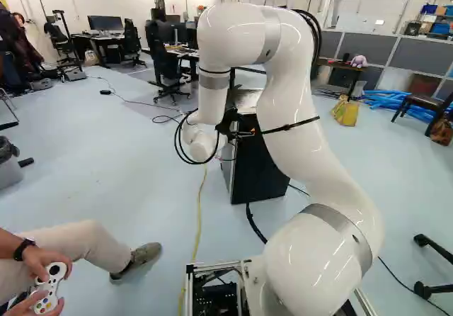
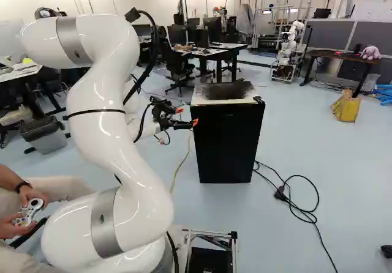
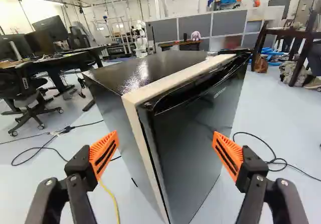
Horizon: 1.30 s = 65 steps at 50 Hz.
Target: Grab a drink from the fridge
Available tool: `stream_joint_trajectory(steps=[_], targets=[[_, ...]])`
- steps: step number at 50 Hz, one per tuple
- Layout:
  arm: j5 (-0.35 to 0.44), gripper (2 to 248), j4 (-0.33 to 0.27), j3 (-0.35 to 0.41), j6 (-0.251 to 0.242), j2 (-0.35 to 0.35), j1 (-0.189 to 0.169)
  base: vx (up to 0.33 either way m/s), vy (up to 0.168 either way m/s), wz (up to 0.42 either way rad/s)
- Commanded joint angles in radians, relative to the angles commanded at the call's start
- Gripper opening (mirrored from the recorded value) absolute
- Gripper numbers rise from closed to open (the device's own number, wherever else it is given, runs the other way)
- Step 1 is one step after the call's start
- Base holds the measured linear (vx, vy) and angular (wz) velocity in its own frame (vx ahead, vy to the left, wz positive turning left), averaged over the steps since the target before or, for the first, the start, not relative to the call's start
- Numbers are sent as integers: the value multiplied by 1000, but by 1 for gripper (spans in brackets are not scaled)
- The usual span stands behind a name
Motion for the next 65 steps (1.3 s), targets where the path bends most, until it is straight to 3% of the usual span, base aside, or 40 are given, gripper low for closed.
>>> stream_joint_trajectory(steps=[65], targets=[[0, 247, 2, -45, 0, -26, -37, 0, 0, 0]])
